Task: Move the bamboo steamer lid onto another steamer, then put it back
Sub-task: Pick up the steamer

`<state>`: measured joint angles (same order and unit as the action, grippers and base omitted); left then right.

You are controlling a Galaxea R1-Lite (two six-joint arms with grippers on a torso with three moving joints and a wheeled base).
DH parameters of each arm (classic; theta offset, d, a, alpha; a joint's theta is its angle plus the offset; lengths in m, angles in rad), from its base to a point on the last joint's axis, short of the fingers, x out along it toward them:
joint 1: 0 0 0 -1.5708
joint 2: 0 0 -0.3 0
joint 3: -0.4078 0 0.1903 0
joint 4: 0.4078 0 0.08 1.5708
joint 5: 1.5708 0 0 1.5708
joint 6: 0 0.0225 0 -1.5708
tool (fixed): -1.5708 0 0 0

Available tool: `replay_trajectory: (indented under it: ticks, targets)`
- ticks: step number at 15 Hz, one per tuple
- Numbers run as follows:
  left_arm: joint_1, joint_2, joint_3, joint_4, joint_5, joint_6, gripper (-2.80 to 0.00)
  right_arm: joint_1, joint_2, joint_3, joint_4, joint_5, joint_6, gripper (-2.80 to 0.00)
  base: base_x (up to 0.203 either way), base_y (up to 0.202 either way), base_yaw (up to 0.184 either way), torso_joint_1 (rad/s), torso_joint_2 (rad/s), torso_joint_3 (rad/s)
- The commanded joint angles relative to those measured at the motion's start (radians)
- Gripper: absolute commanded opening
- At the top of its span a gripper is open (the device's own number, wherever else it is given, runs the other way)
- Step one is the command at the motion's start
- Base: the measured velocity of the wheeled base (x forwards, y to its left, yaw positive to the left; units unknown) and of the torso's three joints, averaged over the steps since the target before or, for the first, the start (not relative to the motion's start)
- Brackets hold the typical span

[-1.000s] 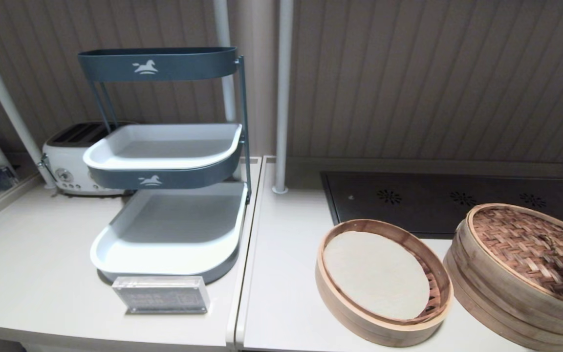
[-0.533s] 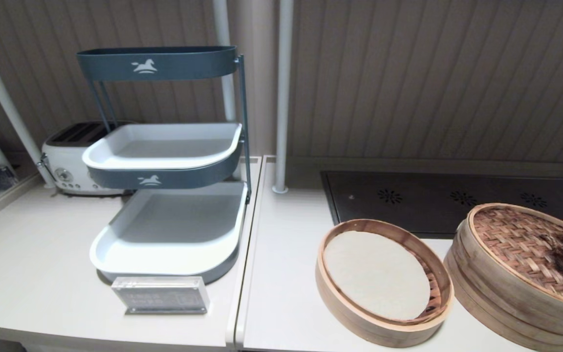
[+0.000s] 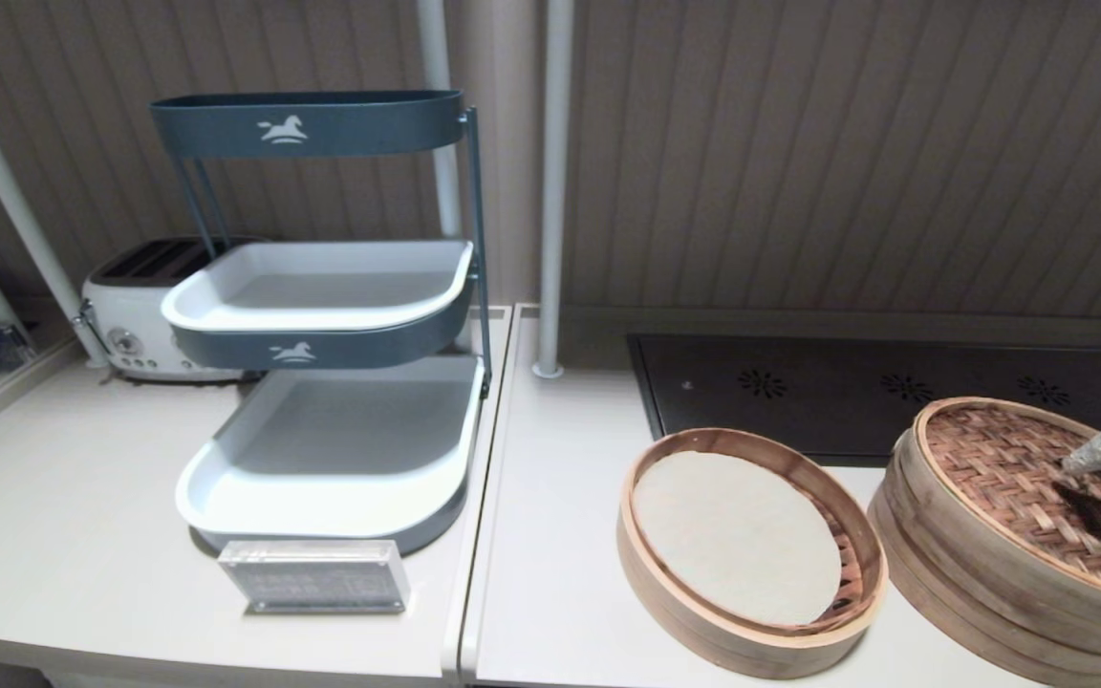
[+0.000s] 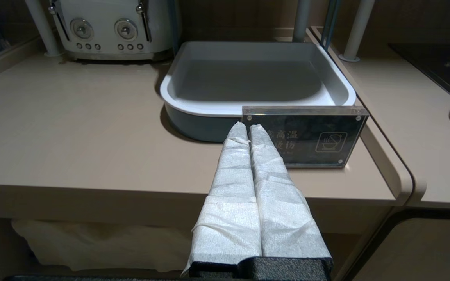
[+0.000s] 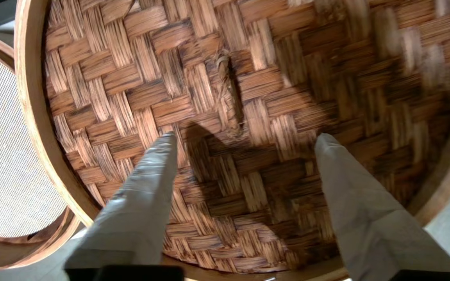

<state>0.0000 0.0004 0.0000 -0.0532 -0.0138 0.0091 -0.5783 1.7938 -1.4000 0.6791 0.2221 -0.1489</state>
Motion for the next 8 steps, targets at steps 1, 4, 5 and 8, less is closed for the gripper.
replay_trajectory:
  ticks: [1, 4, 5, 8]
  targets:
    - [0.000, -0.002, 0.028, 0.000, 0.000, 0.000, -2.80, 0.002, 0.011, 0.004, 0.003, 0.003, -0.001, 0.00, 0.000, 0.000, 0.000, 0.000, 0.00, 0.000]
    - [0.000, -0.003, 0.028, 0.000, 0.000, 0.000, -2.80, 0.002, 0.036, -0.010, 0.000, 0.000, -0.001, 0.00, 0.000, 0.000, 0.000, 0.000, 0.00, 0.000]
    - [0.000, -0.003, 0.028, 0.000, 0.000, 0.000, -2.80, 0.002, 0.039, -0.017, -0.017, 0.000, -0.002, 0.00, 0.000, 0.000, 0.000, 0.000, 0.00, 0.000]
    - [0.000, -0.002, 0.028, 0.000, 0.000, 0.000, -2.80, 0.002, 0.038, -0.031, -0.024, 0.000, -0.009, 0.00, 0.000, 0.000, 0.000, 0.000, 0.00, 0.000]
